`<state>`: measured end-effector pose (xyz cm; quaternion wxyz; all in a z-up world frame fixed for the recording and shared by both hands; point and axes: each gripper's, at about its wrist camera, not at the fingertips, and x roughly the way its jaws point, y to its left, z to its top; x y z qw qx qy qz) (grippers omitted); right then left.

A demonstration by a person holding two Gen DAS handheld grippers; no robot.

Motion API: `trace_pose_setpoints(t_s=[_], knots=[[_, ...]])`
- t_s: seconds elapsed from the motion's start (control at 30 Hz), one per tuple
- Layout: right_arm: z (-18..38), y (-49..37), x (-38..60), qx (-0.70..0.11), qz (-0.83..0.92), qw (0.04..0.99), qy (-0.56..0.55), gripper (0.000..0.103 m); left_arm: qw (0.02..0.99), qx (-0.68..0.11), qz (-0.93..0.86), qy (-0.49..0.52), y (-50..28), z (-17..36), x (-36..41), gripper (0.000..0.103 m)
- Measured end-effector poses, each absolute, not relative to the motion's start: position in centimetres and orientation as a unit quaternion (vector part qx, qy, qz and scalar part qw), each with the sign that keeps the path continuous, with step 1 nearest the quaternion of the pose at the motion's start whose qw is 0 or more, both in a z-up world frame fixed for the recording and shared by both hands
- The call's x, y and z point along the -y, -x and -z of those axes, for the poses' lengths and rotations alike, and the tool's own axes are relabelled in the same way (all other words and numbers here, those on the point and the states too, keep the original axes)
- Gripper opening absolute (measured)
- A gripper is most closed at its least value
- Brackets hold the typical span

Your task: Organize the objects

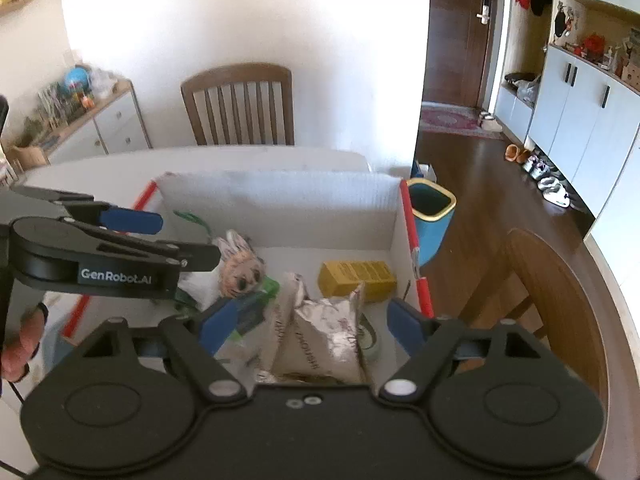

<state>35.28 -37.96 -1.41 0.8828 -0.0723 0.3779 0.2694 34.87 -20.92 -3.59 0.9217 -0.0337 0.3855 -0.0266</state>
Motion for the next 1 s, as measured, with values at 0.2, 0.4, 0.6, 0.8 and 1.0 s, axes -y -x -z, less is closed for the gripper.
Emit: trace_pose_setpoints(t_s=[0.2, 0.4, 0.6, 0.8, 1.0], knots=[[-0.1, -32.6, 38.5, -0.357, -0.273, 0.892, 0.040, 0.091, 0.931, -0.361, 0.037, 0.048, -31.9, 1.7, 19.6, 0.083], [-1.0, -29.9, 38.8, -0.336, -0.270, 0.902, 0.016, 0.098, 0.937, -0.344, 0.039, 0.043, -29.0, 0.4, 18.7, 0.089], [-1.9, -27.4, 38.7, -0.318, -0.266, 0.910, -0.002, 0.102, 0.939, -0.335, 0.057, 0.048, -26.2, -0.2, 17.5, 0.101], [-2.5, -24.8, 37.9, -0.306, -0.255, 0.917, -0.010, 0.102, 0.941, -0.326, 0.073, 0.048, -23.4, -0.6, 16.4, 0.103], [-2.7, -22.4, 37.0, -0.301, -0.247, 0.921, -0.009, 0.102, 0.944, -0.317, 0.080, 0.047, -20.8, -0.8, 15.3, 0.103]])
